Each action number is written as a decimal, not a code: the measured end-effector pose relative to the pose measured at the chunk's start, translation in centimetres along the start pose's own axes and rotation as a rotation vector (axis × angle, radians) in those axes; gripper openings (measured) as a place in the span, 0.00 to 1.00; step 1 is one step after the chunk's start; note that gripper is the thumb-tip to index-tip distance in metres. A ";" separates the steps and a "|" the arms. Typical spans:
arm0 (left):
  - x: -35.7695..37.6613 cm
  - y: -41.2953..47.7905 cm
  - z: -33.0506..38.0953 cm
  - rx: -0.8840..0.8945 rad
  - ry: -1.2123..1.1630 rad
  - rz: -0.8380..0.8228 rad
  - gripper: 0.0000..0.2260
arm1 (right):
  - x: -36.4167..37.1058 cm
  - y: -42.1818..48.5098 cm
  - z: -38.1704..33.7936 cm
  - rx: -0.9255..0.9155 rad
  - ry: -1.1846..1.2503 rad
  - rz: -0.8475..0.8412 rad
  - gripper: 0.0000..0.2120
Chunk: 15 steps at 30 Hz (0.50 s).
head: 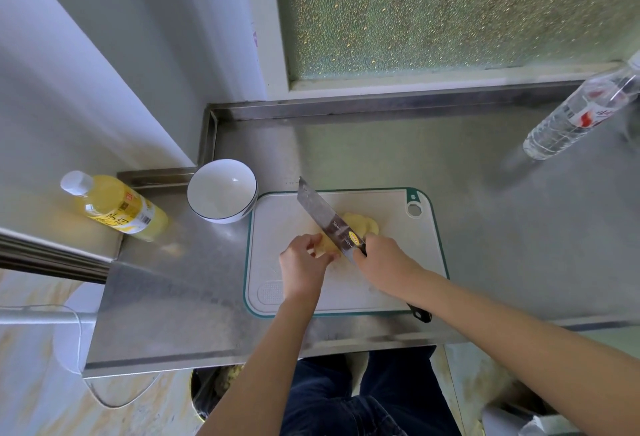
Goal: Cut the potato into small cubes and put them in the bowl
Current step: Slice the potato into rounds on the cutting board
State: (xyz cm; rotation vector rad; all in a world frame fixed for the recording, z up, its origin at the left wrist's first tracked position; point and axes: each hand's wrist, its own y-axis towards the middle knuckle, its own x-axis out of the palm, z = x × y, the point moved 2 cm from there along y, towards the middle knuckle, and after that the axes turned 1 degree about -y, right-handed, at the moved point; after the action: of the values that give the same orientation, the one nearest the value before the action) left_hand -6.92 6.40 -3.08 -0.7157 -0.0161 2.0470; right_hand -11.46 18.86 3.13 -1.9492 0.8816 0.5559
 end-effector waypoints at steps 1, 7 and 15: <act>0.0 0.0 0.0 0.005 0.002 0.003 0.16 | 0.0 0.2 -0.3 0.000 -0.022 0.000 0.09; 0.0 0.1 -0.1 0.029 0.017 0.012 0.15 | 0.3 1.9 -2.0 0.025 -0.058 -0.034 0.12; -0.2 0.3 -0.2 0.057 0.042 -0.004 0.15 | 0.5 1.8 -1.8 0.046 -0.051 -0.029 0.17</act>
State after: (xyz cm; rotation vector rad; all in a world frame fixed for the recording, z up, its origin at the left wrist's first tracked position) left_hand -7.00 5.99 -3.20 -0.7219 0.0652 2.0205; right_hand -12.40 16.46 2.70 -1.8950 0.8256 0.5612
